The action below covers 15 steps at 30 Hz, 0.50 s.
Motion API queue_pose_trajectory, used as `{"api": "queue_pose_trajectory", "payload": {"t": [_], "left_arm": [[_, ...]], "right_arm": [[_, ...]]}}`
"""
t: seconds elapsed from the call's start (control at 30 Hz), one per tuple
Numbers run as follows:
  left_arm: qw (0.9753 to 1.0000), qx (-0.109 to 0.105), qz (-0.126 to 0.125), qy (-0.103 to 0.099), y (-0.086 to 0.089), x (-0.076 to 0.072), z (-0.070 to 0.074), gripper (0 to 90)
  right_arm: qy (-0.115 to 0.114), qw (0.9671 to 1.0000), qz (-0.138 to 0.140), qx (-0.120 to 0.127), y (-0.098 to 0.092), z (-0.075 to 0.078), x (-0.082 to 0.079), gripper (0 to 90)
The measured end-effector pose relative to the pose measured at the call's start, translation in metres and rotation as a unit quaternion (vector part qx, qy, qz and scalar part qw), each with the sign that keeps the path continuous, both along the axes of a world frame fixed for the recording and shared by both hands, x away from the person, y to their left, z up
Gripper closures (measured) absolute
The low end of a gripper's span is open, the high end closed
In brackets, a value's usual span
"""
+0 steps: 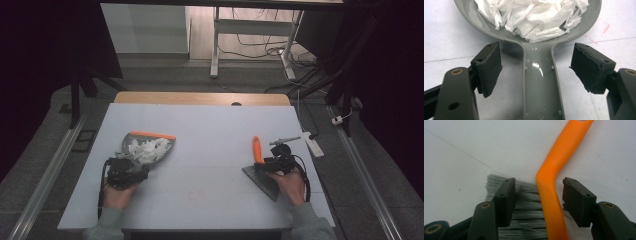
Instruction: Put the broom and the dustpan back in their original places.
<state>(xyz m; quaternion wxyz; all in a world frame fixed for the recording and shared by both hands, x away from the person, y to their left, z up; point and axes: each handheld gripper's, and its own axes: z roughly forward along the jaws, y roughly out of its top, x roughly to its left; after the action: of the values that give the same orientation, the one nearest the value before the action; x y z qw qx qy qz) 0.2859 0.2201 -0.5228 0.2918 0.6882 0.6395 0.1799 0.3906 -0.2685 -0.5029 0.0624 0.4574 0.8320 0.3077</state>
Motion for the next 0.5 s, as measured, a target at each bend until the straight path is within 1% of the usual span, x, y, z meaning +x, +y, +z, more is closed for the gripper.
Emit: {"api": "queue_pose_trajectory", "payload": {"t": [0.17,0.27,0.37,0.5], "left_arm": [[1.0,0.001,-0.002,-0.003,0.0,-0.001,0.001,24.5],[0.9999,0.004,-0.004,-0.008,0.001,-0.003,0.003,24.4],[0.9998,0.005,-0.01,-0.015,0.002,-0.004,0.004,23.8],[0.9995,0.005,-0.02,-0.024,0.003,-0.005,0.006,23.2]], "right_arm": [[-0.006,1.0,-0.008,-0.002,-0.001,0.001,0.0,38.1],[-0.02,0.9997,-0.011,-0.006,-0.002,0.003,-0.001,35.6],[-0.03,0.9995,-0.007,-0.006,-0.003,0.005,-0.002,35.5],[-0.047,0.9988,0.008,-0.008,-0.002,0.01,-0.006,35.3]]}}
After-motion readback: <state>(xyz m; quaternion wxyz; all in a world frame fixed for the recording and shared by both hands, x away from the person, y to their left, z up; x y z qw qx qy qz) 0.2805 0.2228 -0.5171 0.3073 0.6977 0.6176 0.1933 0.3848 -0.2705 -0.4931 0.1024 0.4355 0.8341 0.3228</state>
